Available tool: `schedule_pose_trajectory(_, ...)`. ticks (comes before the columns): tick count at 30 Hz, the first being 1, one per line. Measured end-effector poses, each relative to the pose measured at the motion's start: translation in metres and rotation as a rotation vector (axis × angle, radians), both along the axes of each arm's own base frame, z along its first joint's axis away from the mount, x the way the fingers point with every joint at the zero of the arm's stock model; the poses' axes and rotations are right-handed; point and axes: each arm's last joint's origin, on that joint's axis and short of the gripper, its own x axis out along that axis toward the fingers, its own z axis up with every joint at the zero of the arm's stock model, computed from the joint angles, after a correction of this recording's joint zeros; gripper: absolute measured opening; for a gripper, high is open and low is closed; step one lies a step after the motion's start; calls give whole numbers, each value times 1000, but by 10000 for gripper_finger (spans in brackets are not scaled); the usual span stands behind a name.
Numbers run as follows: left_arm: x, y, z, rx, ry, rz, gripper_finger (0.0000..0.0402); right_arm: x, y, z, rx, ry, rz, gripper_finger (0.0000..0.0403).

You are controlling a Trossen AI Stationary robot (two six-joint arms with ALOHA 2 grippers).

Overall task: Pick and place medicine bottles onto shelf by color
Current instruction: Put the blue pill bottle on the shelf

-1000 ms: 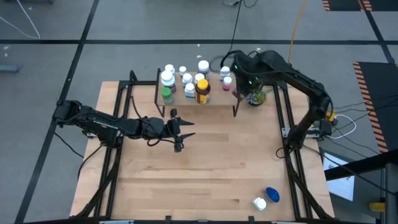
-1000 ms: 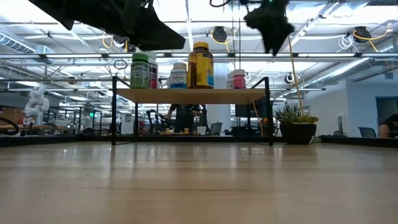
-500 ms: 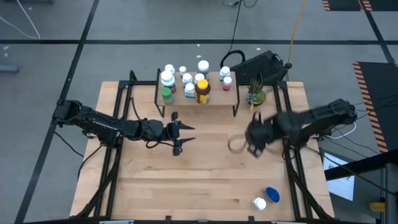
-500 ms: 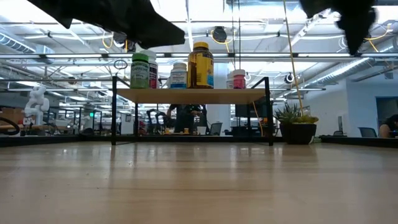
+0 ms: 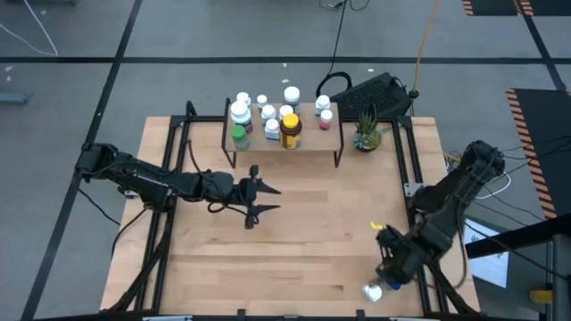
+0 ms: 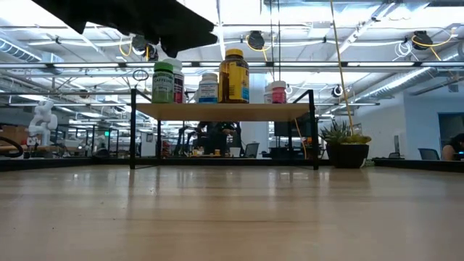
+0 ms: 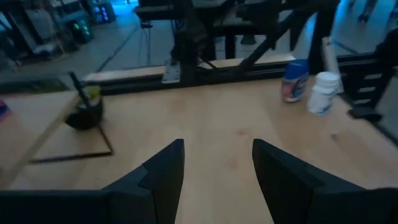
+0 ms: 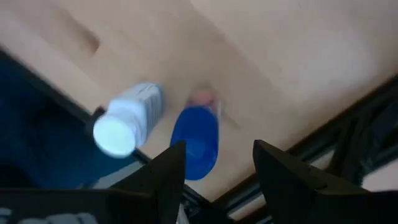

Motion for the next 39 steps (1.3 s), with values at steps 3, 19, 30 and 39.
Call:
schedule_pose_trajectory(3, -1, -8, 0, -45, 1, -20, 191, -9, 15, -4, -14, -56, 90, 182)
schedule_pose_trajectory(19, -14, -59, 6, -45, -61, -17, 191, -29, 40, -52, 141, -88, -84, 284)
schedule_pose_trajectory(30, -13, -58, 6, -57, -68, -2, 191, -33, 28, -69, 45, -80, 10, 230)
schedule_pose_trajectory(39, -13, -57, 6, -64, -72, 42, 191, -15, 19, -59, 61, -94, 55, 181)
